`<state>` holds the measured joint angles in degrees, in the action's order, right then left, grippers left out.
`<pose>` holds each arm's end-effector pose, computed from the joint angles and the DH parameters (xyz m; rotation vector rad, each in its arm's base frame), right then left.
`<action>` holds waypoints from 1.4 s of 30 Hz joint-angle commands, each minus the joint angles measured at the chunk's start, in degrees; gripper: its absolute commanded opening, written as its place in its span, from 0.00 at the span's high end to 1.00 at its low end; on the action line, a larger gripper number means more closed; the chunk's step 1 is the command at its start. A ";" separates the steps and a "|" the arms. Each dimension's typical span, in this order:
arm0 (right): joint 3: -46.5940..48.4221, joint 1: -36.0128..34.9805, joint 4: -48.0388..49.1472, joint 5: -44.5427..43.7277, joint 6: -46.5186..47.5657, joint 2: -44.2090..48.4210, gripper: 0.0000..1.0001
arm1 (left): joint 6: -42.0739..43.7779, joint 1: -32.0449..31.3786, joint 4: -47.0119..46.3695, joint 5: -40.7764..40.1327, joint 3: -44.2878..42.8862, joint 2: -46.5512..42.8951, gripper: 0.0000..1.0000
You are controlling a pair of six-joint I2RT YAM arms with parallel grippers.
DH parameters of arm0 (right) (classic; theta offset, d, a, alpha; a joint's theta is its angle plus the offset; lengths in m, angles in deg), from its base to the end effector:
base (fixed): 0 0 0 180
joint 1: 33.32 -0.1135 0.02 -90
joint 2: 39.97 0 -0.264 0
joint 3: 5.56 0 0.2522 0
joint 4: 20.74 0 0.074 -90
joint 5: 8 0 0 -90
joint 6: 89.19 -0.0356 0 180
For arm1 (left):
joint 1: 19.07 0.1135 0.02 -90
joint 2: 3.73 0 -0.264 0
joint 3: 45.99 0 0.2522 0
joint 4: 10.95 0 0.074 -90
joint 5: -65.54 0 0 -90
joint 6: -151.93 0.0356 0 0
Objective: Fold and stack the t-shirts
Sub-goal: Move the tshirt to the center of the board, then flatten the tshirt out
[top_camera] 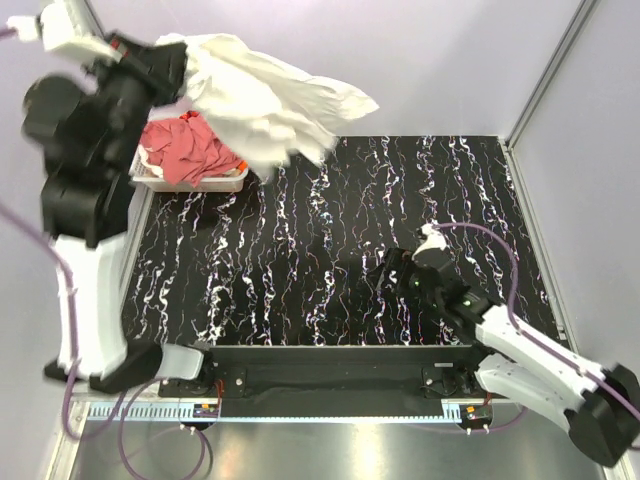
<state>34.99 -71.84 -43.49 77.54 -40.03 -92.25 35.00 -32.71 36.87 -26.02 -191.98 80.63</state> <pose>0.1548 0.1197 0.2091 0.0920 2.2564 0.6911 0.2143 -0.0510 0.6243 -0.1799 1.3409 -0.5810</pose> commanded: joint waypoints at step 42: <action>20.77 12.51 -26.69 1.13 -0.82 -15.93 0.07 | -13.40 2.57 -6.54 -4.24 96.71 -19.24 0.37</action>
<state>56.02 -60.04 -72.91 75.92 -42.26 -108.05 23.41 -31.51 36.15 -28.01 -96.33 59.63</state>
